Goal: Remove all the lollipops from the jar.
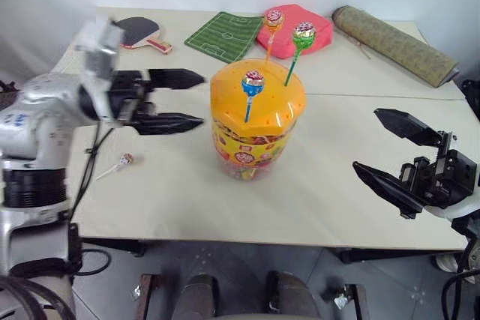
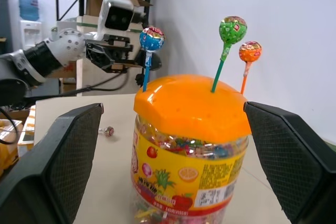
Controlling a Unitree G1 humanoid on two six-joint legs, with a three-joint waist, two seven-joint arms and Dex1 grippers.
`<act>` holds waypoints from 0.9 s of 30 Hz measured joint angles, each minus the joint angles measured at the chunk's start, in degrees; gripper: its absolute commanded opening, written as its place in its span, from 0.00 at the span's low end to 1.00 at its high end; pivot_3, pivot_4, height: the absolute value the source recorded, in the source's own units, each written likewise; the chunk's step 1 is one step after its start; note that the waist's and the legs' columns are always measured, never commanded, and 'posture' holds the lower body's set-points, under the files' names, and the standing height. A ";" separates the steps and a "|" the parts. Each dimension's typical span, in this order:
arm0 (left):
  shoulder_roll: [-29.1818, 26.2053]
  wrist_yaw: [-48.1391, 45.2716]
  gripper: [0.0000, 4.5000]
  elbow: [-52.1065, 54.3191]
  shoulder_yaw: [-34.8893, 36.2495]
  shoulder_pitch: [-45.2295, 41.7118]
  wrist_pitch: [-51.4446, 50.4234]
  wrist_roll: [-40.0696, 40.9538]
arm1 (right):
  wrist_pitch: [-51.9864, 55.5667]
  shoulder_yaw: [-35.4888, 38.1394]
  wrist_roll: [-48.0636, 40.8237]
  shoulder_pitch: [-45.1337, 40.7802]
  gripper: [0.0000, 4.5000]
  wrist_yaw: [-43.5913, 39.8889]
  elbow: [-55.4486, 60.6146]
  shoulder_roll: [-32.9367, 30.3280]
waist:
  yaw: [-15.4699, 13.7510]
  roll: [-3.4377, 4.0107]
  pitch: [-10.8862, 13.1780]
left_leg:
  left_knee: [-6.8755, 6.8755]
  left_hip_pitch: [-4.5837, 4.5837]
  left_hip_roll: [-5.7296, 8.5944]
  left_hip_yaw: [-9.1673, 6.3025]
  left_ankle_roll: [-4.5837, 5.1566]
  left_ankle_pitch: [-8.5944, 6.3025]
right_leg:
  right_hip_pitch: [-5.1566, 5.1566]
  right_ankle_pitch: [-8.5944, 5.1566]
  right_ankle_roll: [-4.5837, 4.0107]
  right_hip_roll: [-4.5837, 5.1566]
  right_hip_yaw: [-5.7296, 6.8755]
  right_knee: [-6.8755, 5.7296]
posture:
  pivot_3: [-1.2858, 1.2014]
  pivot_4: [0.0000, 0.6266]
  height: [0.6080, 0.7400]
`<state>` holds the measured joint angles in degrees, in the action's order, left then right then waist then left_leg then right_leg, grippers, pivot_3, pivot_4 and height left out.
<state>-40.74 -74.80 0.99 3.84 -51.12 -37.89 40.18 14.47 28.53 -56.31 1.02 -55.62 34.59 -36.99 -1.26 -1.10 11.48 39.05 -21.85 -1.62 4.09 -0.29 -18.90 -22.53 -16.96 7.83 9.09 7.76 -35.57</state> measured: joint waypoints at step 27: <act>12.97 15.63 0.00 -8.24 8.59 -13.65 -12.88 10.91 | -4.27 -6.33 1.04 -5.18 1.00 -3.02 -1.54 1.73 | 0.00 0.04 -0.02 | 0.16 -0.10 -0.08 -0.18 0.02 -0.03 | -0.02 0.00 0.00 -0.13 -0.07 -0.03 | 0.52 0.24 1.00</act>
<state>-27.77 -59.18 -7.25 12.43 -64.76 -50.77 51.09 10.20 22.20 -55.28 -4.16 -58.64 33.05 -35.26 -1.26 -1.07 11.47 39.22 -21.95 -1.70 3.91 -0.27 -18.92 -22.55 -16.96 7.82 8.96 7.69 -35.59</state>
